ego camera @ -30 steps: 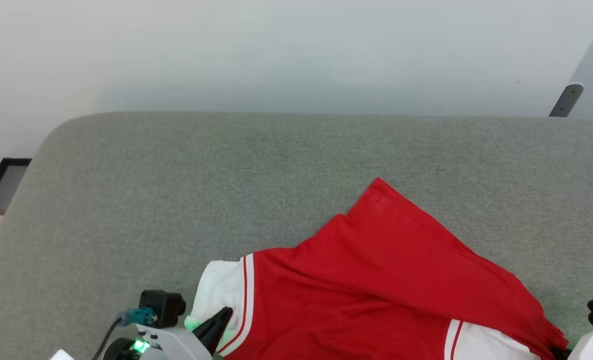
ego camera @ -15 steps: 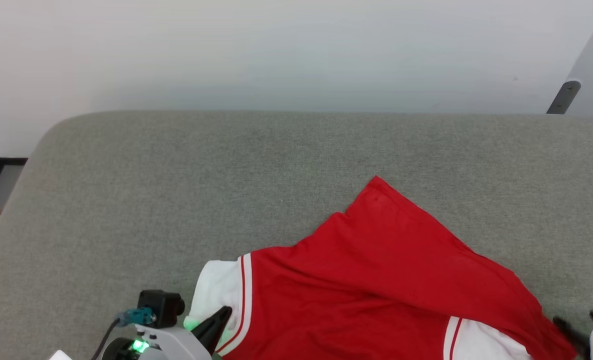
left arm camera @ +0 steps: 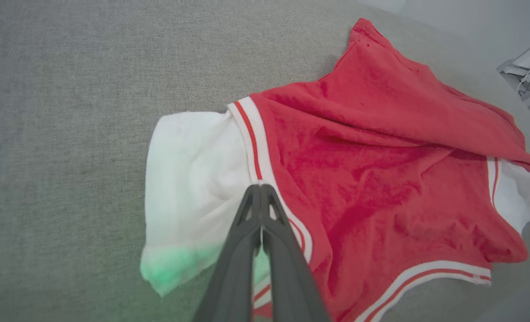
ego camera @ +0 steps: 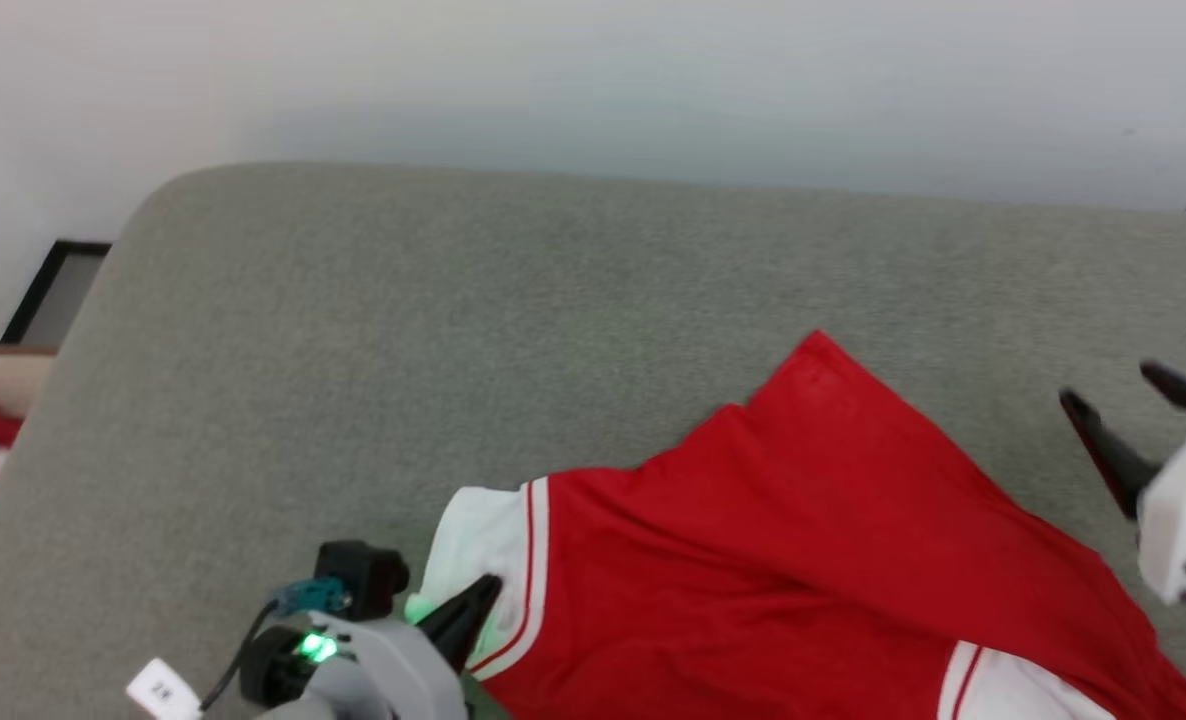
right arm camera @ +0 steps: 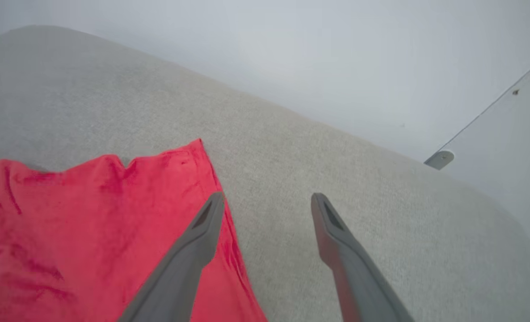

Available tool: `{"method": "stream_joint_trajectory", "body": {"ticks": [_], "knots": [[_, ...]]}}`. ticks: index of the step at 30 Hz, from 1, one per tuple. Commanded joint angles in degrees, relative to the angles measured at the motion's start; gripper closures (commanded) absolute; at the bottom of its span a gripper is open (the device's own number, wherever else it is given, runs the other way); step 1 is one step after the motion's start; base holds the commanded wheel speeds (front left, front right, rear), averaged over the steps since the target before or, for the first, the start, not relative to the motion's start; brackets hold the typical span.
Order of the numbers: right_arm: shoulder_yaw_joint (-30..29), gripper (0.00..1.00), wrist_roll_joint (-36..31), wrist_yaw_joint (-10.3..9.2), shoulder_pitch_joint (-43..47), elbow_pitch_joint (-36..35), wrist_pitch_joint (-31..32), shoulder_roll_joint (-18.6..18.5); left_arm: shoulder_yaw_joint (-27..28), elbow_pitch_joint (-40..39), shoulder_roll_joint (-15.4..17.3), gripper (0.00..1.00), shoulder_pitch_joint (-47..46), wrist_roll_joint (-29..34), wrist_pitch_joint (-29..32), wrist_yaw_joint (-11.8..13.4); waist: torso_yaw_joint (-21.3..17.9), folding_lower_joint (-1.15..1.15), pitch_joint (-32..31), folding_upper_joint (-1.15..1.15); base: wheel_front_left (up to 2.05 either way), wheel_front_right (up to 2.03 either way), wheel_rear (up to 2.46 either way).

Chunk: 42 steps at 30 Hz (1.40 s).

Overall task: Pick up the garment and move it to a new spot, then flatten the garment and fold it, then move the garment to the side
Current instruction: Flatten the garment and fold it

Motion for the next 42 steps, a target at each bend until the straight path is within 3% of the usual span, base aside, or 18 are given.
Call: {"method": "stream_joint_trajectory", "body": {"ticks": [1, 6, 17, 28, 29, 30, 31, 37, 42], "knots": [[0.70, 0.00, 0.15, -0.06, -1.29, 1.03, -0.57, -0.07, -0.12, -0.13, -0.63, 1.00, -0.72, 0.65, 0.16, -0.38, 2.44, 0.00, 2.14, 0.00, 0.00, 0.00, 0.00], [10.45, 0.00, 2.70, -0.05, -14.57, 14.58, -3.60, -0.38, -1.06, 0.38, -3.39, 1.00, -4.32, 2.48, 1.01, -1.53, 7.08, 0.00, 5.97, 0.00, 0.00, 0.00, 0.00], [26.76, 0.00, 9.60, -0.06, -30.78, 37.07, -3.10, -2.36, -2.34, 3.32, -8.55, 1.00, -8.64, 4.43, 1.14, -4.08, 13.23, 0.00, 10.88, 0.00, 0.00, 0.00, 0.00], [41.57, 0.00, 17.82, -0.02, -35.49, 48.96, 2.53, -2.73, -2.70, 6.55, -11.05, 1.00, -9.78, 4.32, 0.38, -5.85, 15.56, 0.00, 12.31, 0.00, 0.00, 0.00, 0.00], [42.77, 0.04, 18.95, -0.02, -35.44, 49.73, 4.23, -2.70, -2.72, 6.78, -11.15, 1.00, -9.83, 4.26, 0.38, -5.99, 15.58, 0.00, 12.26, 0.00, 0.00, 0.00, 0.00], [44.25, 0.71, 19.87, 0.00, -35.25, 50.12, 6.00, -2.89, -2.71, 7.04, -11.18, 1.00, -9.85, 4.16, 0.36, -6.09, 15.55, 0.00, 12.19, 0.00, 0.00, 0.00, 0.00], [45.30, 1.00, 20.62, 0.01, -35.40, 50.37, 7.02, -3.25, -2.66, 7.30, -11.16, 1.00, -9.86, 4.06, 0.33, -6.24, 15.47, 0.00, 12.12, 0.00, 0.00, 0.00, 0.00], [46.47, 1.00, 22.49, -0.08, -39.67, 52.92, 5.19, -4.16, -2.47, 8.01, -10.00, 1.00, -10.19, 2.99, 1.89, -7.08, 13.75, 0.00, 10.86, 0.00, 0.00, 0.00, 0.00], [45.90, 1.00, 23.75, -0.07, -43.96, 52.73, 0.09, -3.79, -1.67, 6.54, -5.57, 1.00, -13.72, 1.80, 7.37, -7.72, 11.05, 0.00, 7.88, 0.00, 0.00, 0.00, 0.00]]}}
